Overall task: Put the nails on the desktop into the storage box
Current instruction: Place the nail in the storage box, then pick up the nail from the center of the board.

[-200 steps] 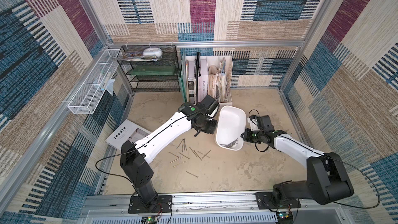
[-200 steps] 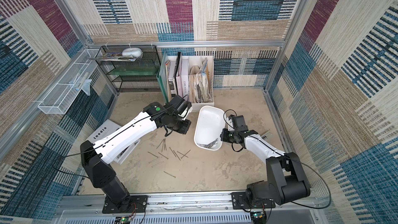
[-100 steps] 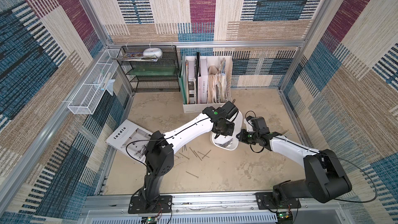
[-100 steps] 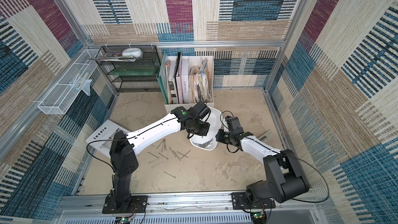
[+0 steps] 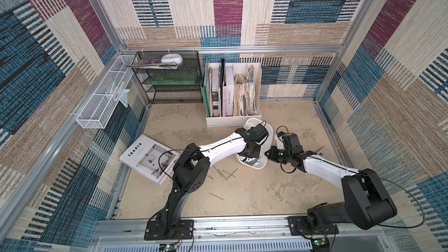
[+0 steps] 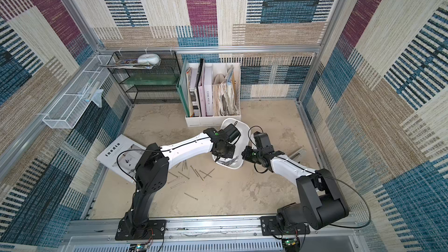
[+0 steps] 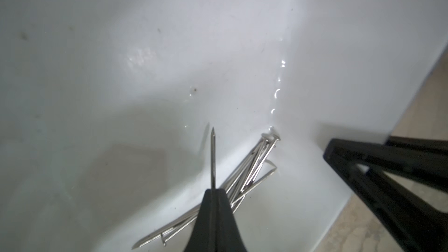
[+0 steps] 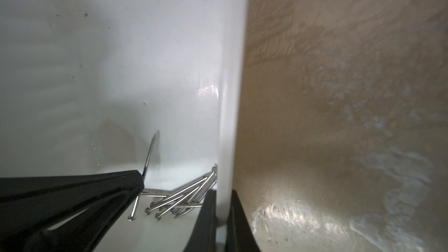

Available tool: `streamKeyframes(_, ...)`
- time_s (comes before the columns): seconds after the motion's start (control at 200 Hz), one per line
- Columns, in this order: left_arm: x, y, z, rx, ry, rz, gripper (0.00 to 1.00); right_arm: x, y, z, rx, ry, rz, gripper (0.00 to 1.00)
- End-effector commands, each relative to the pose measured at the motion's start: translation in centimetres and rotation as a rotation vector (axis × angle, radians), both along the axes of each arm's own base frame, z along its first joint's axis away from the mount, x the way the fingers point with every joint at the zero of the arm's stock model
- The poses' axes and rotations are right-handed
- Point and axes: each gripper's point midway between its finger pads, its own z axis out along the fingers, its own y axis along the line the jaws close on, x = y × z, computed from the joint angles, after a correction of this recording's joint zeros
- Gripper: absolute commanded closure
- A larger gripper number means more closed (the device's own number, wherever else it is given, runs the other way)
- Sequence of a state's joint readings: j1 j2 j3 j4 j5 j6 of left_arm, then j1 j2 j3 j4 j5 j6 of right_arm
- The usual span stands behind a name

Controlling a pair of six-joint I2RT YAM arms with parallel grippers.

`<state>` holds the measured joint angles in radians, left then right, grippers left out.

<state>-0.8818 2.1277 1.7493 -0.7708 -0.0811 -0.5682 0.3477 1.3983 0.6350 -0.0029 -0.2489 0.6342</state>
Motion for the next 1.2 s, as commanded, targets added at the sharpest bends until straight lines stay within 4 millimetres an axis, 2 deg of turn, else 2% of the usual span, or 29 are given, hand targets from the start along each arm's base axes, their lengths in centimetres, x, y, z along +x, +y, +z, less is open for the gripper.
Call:
streamKeyframes(0.0, 0.3, -0.2, 0.0, -0.019, -0.015, 0.016, 0.79, -0.1, 0.0, -0.2, -0.008, 0.006, 0.004, 1.0)
streamKeyframes(0.11, -0.1, -0.1, 2.0, -0.06, -0.032, 0.016, 0.69, -0.1, 0.0, -0.1, -0.013, 0.006, 0.005, 1.0)
streamKeyframes(0.215, -1.1, 1.2, 6.1, -0.106, -0.076, 0.016, 0.63, -0.1, -0.2, 0.1, -0.023, 0.002, 0.005, 1.0)
streamKeyframes(0.295, -2.5, 3.8, 9.4, -0.126, -0.133, 0.029, 0.61, -0.1, -0.7, 0.1, -0.052, 0.004, -0.006, 1.0)
streamKeyframes(0.356, -3.7, 6.6, 10.6, -0.11, -0.174, 0.043, 0.57, 0.0, -1.2, 0.0, -0.084, 0.007, -0.012, 1.0)
streamKeyframes(0.411, -5.0, 9.0, 10.8, -0.088, -0.191, 0.051, 0.51, 0.1, -1.8, -0.2, -0.111, 0.018, -0.033, 1.0)
streamKeyframes(0.486, -6.9, 10.7, 9.6, -0.079, -0.134, 0.044, 0.5, 0.3, -2.5, -0.5, -0.131, 0.027, -0.055, 1.0)
streamKeyframes(0.546, -8.3, 10.8, 8.3, -0.085, -0.087, 0.009, 0.5, 0.6, -3.2, -1.0, -0.148, 0.044, -0.068, 1.0)
streamKeyframes(0.591, -8.7, 11.1, 7.1, -0.073, -0.064, 0.008, 0.5, 0.8, -3.5, -1.4, -0.153, 0.055, -0.067, 1.0)
streamKeyframes(0.661, -9.2, 10.5, 5.4, -0.085, -0.03, -0.023, 0.5, 1.2, -4.1, -1.9, -0.16, 0.072, -0.073, 1.0)
streamKeyframes(0.771, -9.5, 9.4, 3.1, -0.066, 0.022, -0.081, 0.52, 1.5, -4.6, -2.0, -0.168, 0.075, -0.083, 1.0)
streamKeyframes(1.192, -8.1, 8.4, -4.6, 0.123, 0.133, -0.171, 0.63, 1.5, -6.1, -1.7, -0.178, 0.067, -0.101, 1.0)
